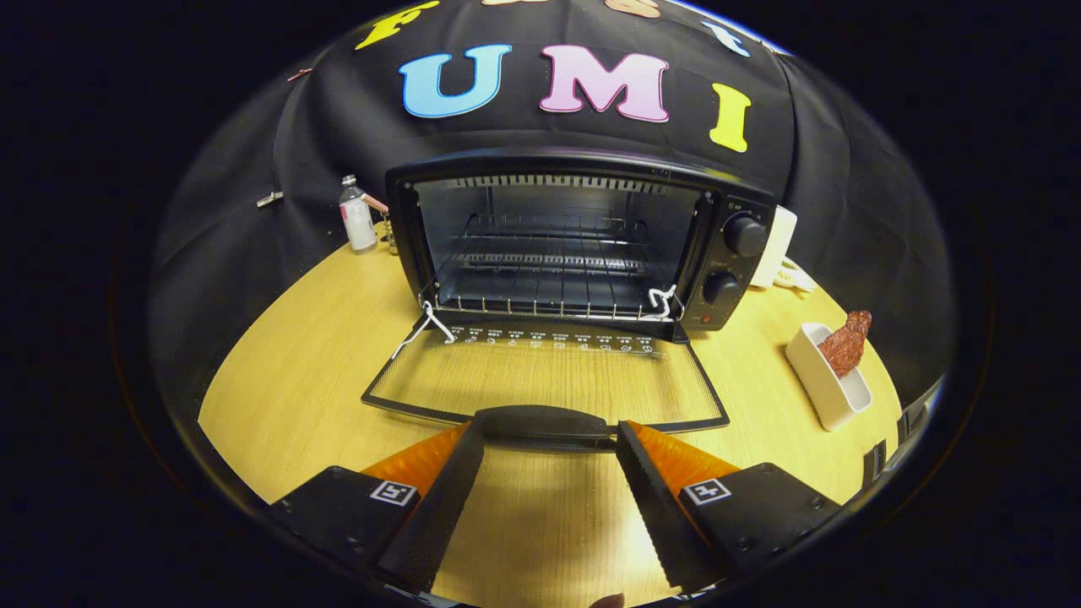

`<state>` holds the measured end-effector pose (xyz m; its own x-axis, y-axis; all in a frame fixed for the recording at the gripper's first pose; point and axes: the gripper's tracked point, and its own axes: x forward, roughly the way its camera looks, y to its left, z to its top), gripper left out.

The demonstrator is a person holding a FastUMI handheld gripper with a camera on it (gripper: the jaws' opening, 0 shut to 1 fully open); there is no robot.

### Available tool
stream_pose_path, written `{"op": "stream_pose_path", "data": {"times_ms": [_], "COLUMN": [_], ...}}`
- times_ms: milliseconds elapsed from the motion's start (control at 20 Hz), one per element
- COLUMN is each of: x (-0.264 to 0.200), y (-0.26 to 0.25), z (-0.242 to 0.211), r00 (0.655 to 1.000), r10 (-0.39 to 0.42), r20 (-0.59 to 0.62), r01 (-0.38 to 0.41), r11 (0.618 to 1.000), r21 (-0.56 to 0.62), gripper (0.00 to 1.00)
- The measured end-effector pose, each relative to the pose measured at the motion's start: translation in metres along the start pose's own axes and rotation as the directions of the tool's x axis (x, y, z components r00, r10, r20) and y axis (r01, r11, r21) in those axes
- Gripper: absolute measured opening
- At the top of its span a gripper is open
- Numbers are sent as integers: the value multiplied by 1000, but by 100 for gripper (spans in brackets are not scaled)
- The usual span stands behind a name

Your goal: Open the toaster oven, put the food inside, and close the toaster oven door.

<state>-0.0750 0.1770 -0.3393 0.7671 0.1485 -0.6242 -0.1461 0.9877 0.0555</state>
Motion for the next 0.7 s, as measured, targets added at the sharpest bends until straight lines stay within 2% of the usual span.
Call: {"op": "stream_pose_path", "data": {"times_ms": [300,700], "x": [-8,-50], "y": [4,-27], "z": [4,58], "r00": [999,974], "r10": [46,152], "r20": [24,165], "r01": [-45,-131], "r11": [998,982], "r21": [-45,-134], "gripper": [98,98]}}
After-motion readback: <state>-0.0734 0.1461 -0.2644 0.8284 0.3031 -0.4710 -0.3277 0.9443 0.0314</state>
